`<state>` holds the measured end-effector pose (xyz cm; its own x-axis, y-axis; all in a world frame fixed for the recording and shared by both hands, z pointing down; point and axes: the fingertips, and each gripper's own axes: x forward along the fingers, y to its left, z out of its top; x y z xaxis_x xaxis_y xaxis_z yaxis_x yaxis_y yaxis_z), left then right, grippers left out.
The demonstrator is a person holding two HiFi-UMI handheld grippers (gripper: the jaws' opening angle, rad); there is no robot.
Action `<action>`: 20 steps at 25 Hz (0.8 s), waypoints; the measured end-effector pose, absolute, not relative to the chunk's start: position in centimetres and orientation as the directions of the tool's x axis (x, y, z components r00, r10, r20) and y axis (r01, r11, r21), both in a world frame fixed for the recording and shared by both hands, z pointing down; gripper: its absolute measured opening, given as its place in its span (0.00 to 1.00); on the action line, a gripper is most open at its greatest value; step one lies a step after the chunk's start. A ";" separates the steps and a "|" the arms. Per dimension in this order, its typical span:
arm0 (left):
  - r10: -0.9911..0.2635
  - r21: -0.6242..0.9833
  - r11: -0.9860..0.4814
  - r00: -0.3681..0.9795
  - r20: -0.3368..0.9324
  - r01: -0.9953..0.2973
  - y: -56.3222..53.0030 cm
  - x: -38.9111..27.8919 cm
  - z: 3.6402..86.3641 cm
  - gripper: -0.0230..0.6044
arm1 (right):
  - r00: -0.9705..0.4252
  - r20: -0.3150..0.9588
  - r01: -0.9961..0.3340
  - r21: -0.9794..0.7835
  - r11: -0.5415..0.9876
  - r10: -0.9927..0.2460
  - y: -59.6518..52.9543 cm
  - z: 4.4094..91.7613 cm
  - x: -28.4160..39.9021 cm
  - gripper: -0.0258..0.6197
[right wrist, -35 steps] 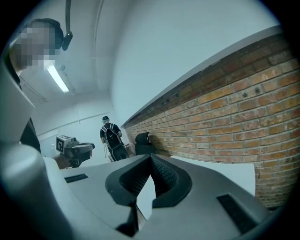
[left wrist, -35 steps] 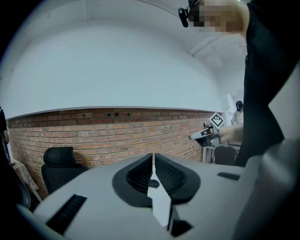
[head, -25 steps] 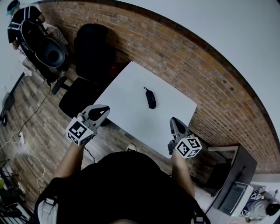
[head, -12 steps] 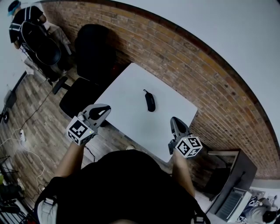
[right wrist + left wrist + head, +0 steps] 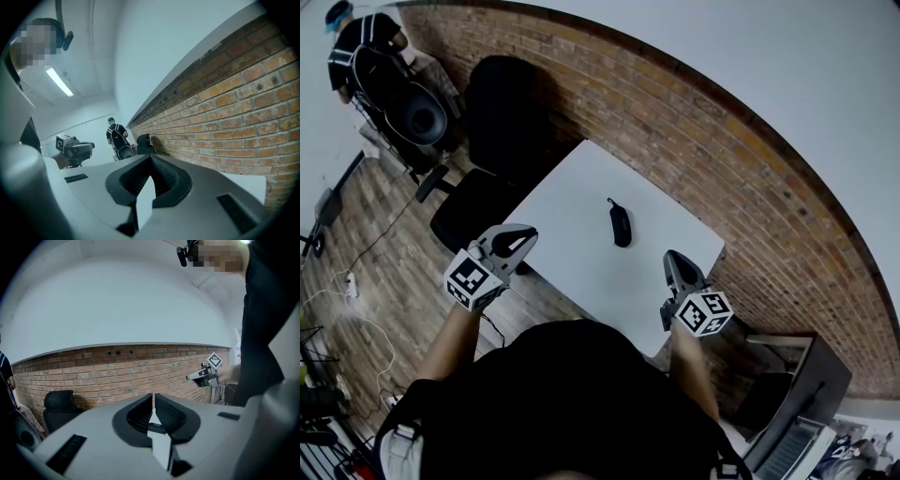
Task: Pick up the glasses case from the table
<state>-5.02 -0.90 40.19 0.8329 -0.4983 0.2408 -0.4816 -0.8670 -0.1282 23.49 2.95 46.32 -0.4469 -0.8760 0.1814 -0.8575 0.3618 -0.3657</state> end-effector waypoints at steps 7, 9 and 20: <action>-0.501 -0.140 -0.865 0.826 0.257 -0.481 -0.7 -3.7 40.1 0.08 | -0.471 0.174 -0.846 -0.368 0.387 -0.865 1.7 46.4 24.5 0.06; -0.505 -0.140 -0.863 0.822 0.264 -0.485 -0.7 -3.8 40.2 0.08 | -0.474 0.166 -0.843 -0.370 0.391 -0.865 1.5 46.3 24.5 0.06; -0.511 -0.130 -0.860 0.820 0.258 -0.494 -0.7 -3.0 40.4 0.08 | -0.490 0.178 -0.835 -0.376 0.401 -0.853 1.1 47.3 24.8 0.06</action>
